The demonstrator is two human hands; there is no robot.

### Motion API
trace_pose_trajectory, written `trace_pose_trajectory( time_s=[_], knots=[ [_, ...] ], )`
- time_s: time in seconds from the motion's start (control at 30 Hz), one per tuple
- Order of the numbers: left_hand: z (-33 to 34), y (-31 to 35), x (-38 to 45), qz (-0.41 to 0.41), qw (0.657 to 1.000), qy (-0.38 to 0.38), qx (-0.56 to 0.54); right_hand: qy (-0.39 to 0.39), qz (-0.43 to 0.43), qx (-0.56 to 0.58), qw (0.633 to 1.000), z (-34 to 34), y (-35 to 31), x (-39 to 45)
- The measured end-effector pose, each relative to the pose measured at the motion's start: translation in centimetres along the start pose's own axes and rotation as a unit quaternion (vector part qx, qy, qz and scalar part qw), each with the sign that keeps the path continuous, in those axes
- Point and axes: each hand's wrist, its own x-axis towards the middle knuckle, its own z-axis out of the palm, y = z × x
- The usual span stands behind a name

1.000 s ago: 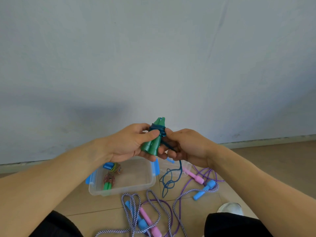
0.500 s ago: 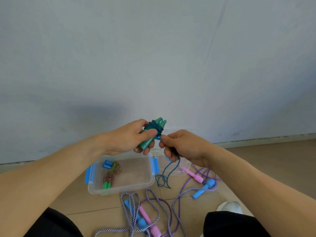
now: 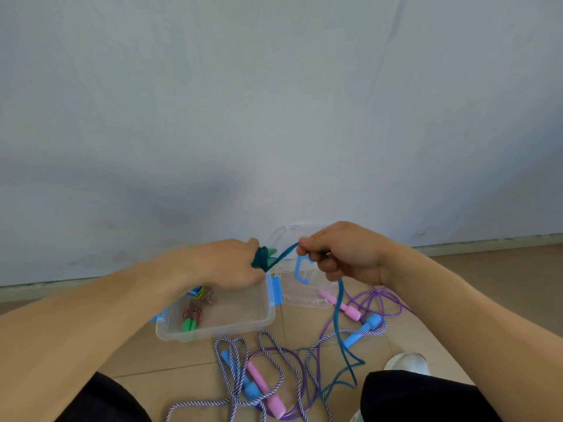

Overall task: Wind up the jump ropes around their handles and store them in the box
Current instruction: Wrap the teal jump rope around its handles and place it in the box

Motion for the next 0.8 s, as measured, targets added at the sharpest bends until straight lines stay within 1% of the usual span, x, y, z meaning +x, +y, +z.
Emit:
trace_pose_trajectory(
  time_s=[0.07, 0.1, 0.13, 0.17, 0.2, 0.23, 0.27, 0.3, 0.33, 0.37, 0.4, 0.47, 0.53, 0.6, 0.67, 0.73, 0.8],
  knots=[
    [0.7, 1.9, -0.2, 0.026, 0.999, -0.012, 0.024, 0.007, -0.002, 0.056, 0.998, 0.0, 0.0, 0.3],
    [1.0, 2.6, -0.2, 0.041, 0.999, -0.005, 0.036, 0.013, -0.01, 0.06, 0.998, 0.1, 0.1, 0.4],
    [1.4, 3.1, 0.0, 0.057, 0.997, 0.006, 0.043, 0.03, -0.03, 0.021, 0.999, 0.1, 0.3, 0.5],
    [1.7, 3.7, -0.1, 0.08, 0.996, 0.017, 0.04, 0.055, -0.062, -0.068, 0.994, 0.1, 0.5, 0.5],
    [1.9, 4.2, -0.3, 0.104, 0.994, 0.021, 0.018, 0.081, -0.094, -0.187, 0.975, 0.0, 0.8, 0.6],
    [1.9, 4.8, -0.6, 0.123, 0.992, 0.018, -0.034, 0.101, -0.123, -0.294, 0.942, -0.2, 1.1, 0.6],
    [1.9, 5.3, -0.7, 0.127, 0.984, 0.012, -0.127, 0.113, -0.143, -0.354, 0.917, -0.3, 1.4, 0.6],
    [1.8, 5.7, -1.0, 0.119, 0.962, -0.001, -0.245, 0.119, -0.147, -0.366, 0.911, -0.7, 1.7, 0.6],
    [1.6, 6.0, -1.3, 0.11, 0.928, -0.015, -0.356, 0.122, -0.147, -0.345, 0.919, -1.1, 2.0, 0.7],
    [1.2, 6.0, -1.6, 0.108, 0.894, -0.022, -0.434, 0.124, -0.15, -0.312, 0.93, -1.5, 2.1, 0.7],
    [0.9, 5.8, -1.6, 0.112, 0.869, -0.016, -0.482, 0.126, -0.153, -0.275, 0.941, -1.9, 2.1, 0.8],
    [0.2, 5.3, -1.5, 0.116, 0.839, 0.007, -0.531, 0.133, -0.156, -0.228, 0.952, -2.4, 1.8, 0.9],
    [-0.6, 4.6, -1.2, 0.107, 0.814, 0.033, -0.569, 0.129, -0.159, -0.213, 0.955, -2.5, 1.6, 1.1],
    [-1.0, 4.0, -0.6, 0.081, 0.788, 0.059, -0.607, 0.124, -0.149, -0.228, 0.954, -2.1, 1.3, 1.1],
    [-1.0, 3.5, -0.2, 0.041, 0.76, 0.07, -0.645, 0.122, -0.14, -0.258, 0.948, -1.5, 1.0, 1.1],
    [-1.2, 3.2, 0.0, 0.025, 0.713, 0.054, -0.699, 0.111, -0.132, -0.268, 0.948, -0.8, 0.8, 1.2],
    [-1.5, 3.0, 0.2, 0.029, 0.663, 0.048, -0.747, 0.077, -0.123, -0.24, 0.96, 0.0, 0.8, 1.3]
  ],
)
